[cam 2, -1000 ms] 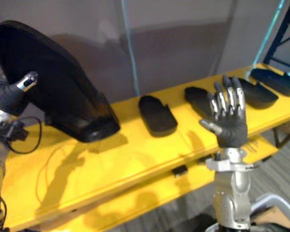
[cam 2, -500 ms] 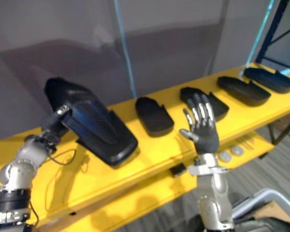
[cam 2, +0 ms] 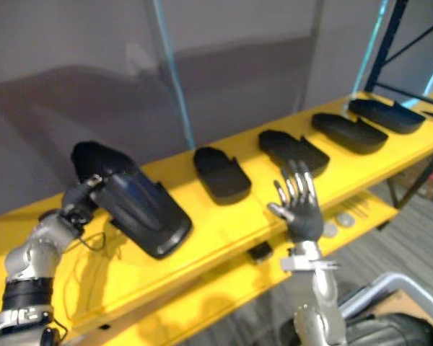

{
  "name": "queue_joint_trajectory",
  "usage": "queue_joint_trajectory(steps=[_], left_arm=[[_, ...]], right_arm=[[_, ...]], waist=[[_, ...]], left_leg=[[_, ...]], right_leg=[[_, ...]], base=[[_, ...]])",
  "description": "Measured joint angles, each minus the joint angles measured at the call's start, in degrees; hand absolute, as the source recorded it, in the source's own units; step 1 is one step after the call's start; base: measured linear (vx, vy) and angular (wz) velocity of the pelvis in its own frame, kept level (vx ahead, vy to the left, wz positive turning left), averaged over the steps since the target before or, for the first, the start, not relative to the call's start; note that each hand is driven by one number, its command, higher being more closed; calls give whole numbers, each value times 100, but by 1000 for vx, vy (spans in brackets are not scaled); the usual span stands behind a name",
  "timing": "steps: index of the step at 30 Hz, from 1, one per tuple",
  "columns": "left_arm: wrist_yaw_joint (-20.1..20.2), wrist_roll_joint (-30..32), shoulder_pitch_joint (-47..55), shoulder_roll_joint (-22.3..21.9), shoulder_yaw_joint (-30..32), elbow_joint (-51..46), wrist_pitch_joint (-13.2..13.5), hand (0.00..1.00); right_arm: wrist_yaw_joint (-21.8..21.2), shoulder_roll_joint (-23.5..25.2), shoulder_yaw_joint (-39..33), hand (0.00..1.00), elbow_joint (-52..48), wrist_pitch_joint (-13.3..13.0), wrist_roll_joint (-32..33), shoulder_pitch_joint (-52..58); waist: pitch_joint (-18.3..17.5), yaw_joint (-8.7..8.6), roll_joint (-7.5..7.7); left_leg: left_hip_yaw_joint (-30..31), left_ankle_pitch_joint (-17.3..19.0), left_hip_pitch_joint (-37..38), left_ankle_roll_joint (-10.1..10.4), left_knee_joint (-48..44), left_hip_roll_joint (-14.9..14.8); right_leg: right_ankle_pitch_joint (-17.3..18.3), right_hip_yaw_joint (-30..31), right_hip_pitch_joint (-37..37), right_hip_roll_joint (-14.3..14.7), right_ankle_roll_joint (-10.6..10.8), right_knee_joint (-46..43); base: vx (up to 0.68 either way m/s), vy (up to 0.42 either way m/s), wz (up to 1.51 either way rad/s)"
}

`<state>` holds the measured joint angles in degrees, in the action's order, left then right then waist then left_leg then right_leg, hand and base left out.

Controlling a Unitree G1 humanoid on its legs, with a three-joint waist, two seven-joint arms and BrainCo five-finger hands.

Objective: Walk over and take plastic housings, then place them on the shelf

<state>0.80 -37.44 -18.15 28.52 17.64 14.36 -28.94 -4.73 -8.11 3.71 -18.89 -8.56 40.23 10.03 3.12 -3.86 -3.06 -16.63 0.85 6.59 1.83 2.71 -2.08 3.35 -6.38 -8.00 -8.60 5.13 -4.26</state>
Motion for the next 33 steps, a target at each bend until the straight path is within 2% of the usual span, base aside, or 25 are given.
queue_joint_trajectory(steps=[2, 4, 9, 13, 21, 24, 26, 27, 29, 30, 32, 33], left_arm=[[7, 458, 0, 50, -4, 229, 0, 0], [-9, 633, 1, 54, -5, 291, -10, 0], [-69, 874, -90, 169, 0, 433, 32, 0], [-57, 1007, -439, 501, 19, 506, 85, 0], [-86, 1330, -675, 532, 168, 866, 273, 0], [-391, 1416, -802, 543, 167, 902, 471, 0], [-741, 1493, -1118, 675, 134, 901, 844, 0], [-827, 1490, -1211, 749, 116, 900, 949, 0], [-1241, 1494, -1699, 1016, -47, 842, 1479, 0], [-1328, 1493, -1798, 1081, -105, 774, 1632, 0], [-1646, 1476, -2112, 1204, -160, 297, 2329, 0], [-1720, 1477, -2166, 1204, -164, 142, 2503, 0]], right_arm=[[22, -4, 6, 0, 0, 31, 1, 71], [104, -7, 7, 0, 0, 43, 3, 98], [113, -12, 24, 0, 0, 70, 23, 122], [113, -17, 82, 0, 0, 104, 129, 135], [116, -94, 157, 0, 1, 109, 189, 189], [120, -130, 208, 0, 46, 109, 229, 219], [125, -130, 275, 0, 154, 109, 238, 222], [131, -130, 289, 0, 169, 109, 237, 225], [185, -129, 328, 0, 169, 91, 232, 254], [216, -131, 326, 0, 169, 70, 227, 254], [254, -132, 279, 0, 167, -127, 135, 259], [278, -131, 255, 0, 160, -183, 91, 258]], waist=[[0, -6, -15], [2, -7, -19], [4, -19, -27], [10, -19, -39], [45, -88, -137], [53, -113, -150], [53, -140, -149], [53, -155, -149], [52, -171, -148], [52, -172, -148], [52, -179, -147], [51, -178, -146]], left_leg=[[-103, -43, 50, 13, 96, -18], [-118, -54, 48, 15, 97, -24], [-110, -151, 61, 33, 168, -30], [-107, -174, 68, 38, 195, -33], [-118, -197, 85, 49, 219, -36], [-118, -216, 84, 64, 220, -40], [-121, -224, 83, 68, 220, -45], [-124, -225, 83, 70, 220, -45], [-132, -228, 83, 73, 220, -49], [-133, -228, 83, 73, 221, -49], [-140, -229, 83, 72, 222, -48], [-140, -229, 83, 72, 222, -48]], right_leg=[[0, -1, 3, 10, 0, 8], [0, -5, 5, 14, 0, 16], [0, -15, 11, 35, 0, 24], [1, -16, 13, 43, 0, 24], [8, -21, 13, 54, -8, 30], [17, -24, 14, 61, -21, 32], [21, -24, 16, 66, -25, 32], [22, -23, 18, 67, -27, 32], [24, -21, 20, 70, -29, 32], [23, -20, 20, 69, -29, 32], [24, -19, 23, 68, -30, 32], [23, -19, 23, 68, -30, 32]], base=[[-1, -4, -2], [0, 0, 0], [0, 0, 0], [0, 0, 0], [0, 0, 0], [0, 0, 0], [0, 0, 0], [0, 0, 0], [0, 0, 0], [0, 0, 0], [0, 0, 0], [0, 0, 0]])
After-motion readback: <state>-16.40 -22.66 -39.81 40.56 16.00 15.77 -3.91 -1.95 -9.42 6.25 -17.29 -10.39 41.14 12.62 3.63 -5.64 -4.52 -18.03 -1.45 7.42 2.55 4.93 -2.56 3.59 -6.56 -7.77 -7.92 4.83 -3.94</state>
